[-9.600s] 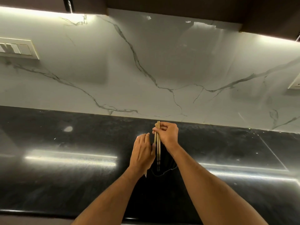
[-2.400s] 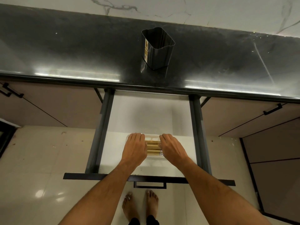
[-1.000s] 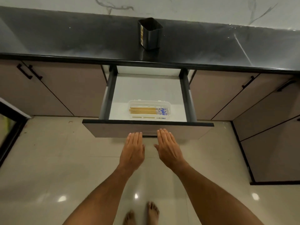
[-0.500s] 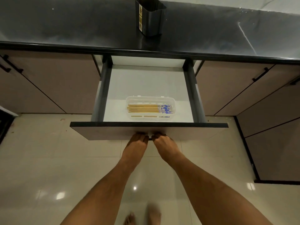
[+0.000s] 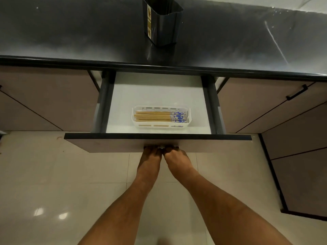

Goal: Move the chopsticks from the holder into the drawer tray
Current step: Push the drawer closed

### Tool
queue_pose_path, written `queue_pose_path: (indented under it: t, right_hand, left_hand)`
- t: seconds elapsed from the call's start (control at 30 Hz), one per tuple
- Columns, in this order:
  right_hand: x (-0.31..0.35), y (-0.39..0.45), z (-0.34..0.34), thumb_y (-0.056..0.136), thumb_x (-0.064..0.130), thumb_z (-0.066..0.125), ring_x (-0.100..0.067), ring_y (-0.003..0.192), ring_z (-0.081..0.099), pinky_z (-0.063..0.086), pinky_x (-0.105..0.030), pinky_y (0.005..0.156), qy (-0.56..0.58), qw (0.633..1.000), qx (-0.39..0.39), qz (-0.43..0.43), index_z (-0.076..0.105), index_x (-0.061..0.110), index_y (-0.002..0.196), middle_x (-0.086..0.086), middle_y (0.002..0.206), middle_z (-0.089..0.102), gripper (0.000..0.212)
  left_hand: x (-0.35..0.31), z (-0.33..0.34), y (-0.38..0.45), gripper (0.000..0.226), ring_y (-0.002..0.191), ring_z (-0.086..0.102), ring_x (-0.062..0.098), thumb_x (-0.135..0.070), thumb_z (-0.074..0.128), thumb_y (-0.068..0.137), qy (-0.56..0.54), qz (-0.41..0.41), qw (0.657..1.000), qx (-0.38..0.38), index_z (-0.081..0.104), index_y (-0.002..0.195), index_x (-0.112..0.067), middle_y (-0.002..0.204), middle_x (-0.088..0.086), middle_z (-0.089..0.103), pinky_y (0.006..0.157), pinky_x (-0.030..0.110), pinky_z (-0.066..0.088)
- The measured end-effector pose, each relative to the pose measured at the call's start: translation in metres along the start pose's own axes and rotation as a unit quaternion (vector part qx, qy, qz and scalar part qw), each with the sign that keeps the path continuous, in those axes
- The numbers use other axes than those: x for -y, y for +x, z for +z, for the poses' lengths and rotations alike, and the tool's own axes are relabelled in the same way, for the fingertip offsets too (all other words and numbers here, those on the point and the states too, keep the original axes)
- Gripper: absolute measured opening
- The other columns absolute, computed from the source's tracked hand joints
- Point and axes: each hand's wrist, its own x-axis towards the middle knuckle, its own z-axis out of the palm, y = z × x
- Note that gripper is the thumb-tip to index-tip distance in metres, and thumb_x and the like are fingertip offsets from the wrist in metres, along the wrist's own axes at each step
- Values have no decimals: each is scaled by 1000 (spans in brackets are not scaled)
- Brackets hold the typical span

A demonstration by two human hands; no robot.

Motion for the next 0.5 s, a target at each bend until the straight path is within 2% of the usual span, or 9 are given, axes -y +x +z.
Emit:
queue_pose_path:
  t: [0.03,0.07,0.17,0.27,0.37,0.5]
  right_hand:
    - [-4,10,-2,94,5,59,-30,97,67,53,-39,89,-5,1000,-4,-3,67,10,121,-12,112,70,29]
    - [-8,20,-5,94,6,59,-29,96,67,53,-39,90,-6,1000,-8,-5,67,10,121,-12,112,70,29]
    - [-19,50,-16,95,11,61,-24,91,69,55,-38,89,3,1000,-16,-9,68,12,115,-9,103,71,21]
    - [-33,81,-28,96,14,61,-20,83,68,53,-34,82,15,999,-25,-16,69,13,104,-6,92,71,12]
    - [-46,114,-39,95,14,62,-19,79,67,52,-32,78,17,999,-30,-19,69,13,100,-5,88,69,8]
    - [-62,149,-46,93,14,66,-18,74,64,47,-30,71,18,998,-54,-13,70,14,94,-4,83,68,4]
  left_hand:
    - [0,-1,12,56,140,43,18,-20,63,95,66,2,998,-4,43,148,-23,144,-3,54,124,34,18]
    - [1,-9,23,58,139,45,20,-19,68,91,92,0,996,-8,47,146,-22,143,0,55,123,36,19]
    - [9,-9,62,52,133,51,18,-20,66,94,1,3,999,-48,50,143,-23,141,0,57,117,28,30]
    - [12,-22,97,37,113,65,15,-18,64,96,-103,-25,993,-57,60,133,-21,127,1,66,98,21,47]
    - [15,-38,129,21,92,70,15,-16,61,98,-118,-48,990,-56,68,118,-19,110,2,72,75,17,48]
    - [21,-48,168,14,83,70,17,-11,61,97,-107,-55,990,-72,72,105,-15,97,4,74,72,22,52]
